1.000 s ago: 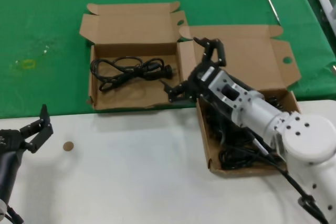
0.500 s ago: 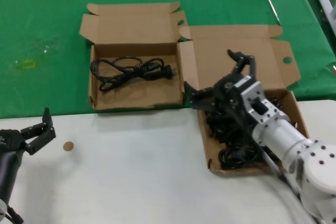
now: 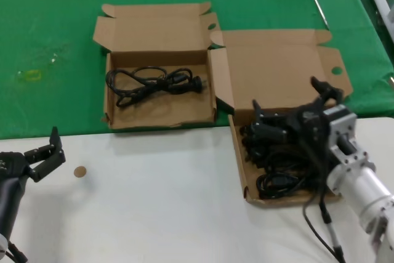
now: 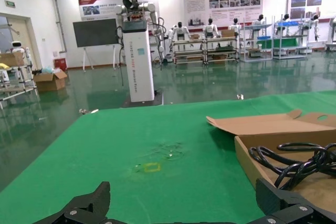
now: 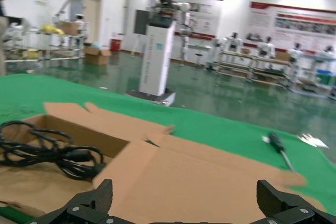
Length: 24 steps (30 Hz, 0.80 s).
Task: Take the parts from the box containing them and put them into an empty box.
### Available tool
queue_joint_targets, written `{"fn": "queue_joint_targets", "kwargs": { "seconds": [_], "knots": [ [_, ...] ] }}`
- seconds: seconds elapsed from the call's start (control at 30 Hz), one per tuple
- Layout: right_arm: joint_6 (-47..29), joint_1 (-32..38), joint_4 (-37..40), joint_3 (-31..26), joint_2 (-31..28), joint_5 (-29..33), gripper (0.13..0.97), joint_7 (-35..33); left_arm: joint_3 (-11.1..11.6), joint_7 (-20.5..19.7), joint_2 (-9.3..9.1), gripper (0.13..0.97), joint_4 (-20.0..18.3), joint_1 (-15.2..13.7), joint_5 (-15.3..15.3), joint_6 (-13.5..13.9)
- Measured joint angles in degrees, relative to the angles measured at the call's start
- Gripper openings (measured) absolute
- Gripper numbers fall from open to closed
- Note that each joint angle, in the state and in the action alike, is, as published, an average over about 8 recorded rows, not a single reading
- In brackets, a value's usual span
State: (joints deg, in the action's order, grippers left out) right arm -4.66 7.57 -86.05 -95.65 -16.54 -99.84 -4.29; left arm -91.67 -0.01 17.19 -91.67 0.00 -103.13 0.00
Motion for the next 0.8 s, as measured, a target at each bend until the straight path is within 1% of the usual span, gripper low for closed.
{"fn": "queue_joint_targets", "kwargs": {
  "seconds": [0.3, 0.8],
  "knots": [
    [3.22, -5.22, -3.88, 2.75, -0.45, -2.28, 0.966, 2.96, 0.0, 0.0, 0.0, 0.966, 0.0, 0.0, 0.0, 0.0],
    [3.56, -5.76, -4.28, 3.03, -0.49, -2.51, 0.966, 3.27, 0.0, 0.0, 0.0, 0.966, 0.0, 0.0, 0.0, 0.0]
  ]
}}
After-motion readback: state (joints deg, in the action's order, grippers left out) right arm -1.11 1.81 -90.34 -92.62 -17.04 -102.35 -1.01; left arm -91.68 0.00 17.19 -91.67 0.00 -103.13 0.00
